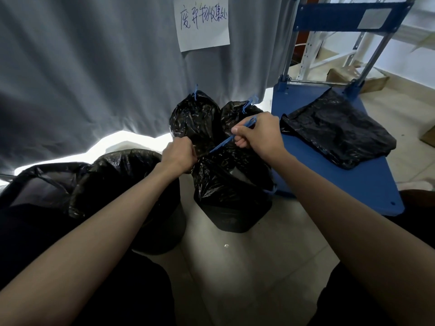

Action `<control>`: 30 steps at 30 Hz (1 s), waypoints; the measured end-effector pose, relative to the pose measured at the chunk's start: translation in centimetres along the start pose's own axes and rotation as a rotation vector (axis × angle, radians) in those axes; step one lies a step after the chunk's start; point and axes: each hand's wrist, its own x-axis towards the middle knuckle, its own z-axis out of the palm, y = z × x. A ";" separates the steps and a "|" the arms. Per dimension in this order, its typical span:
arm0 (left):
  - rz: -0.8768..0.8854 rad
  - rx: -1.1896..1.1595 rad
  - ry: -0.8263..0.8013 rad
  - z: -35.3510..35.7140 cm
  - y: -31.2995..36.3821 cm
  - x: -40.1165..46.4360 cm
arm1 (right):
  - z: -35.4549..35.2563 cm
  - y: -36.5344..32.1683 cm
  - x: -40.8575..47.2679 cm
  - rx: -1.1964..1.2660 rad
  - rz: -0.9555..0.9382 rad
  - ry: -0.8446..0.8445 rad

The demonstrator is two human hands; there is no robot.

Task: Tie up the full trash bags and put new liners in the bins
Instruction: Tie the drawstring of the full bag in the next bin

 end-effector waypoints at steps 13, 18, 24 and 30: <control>0.341 -0.125 -0.082 -4.9 6.4 -3.3 | -3.0 0.9 -1.5 -0.616 0.102 -0.357; 0.595 -0.071 -0.245 -1.0 10.0 -7.7 | -4.9 1.3 -3.0 -0.736 0.112 -0.409; 0.615 0.070 -0.031 3.1 12.0 -10.9 | -6.9 1.7 -4.6 -0.677 0.072 -0.424; 0.506 -0.018 0.040 0.6 11.3 -9.0 | -7.6 1.9 -5.8 -0.654 -0.020 -0.608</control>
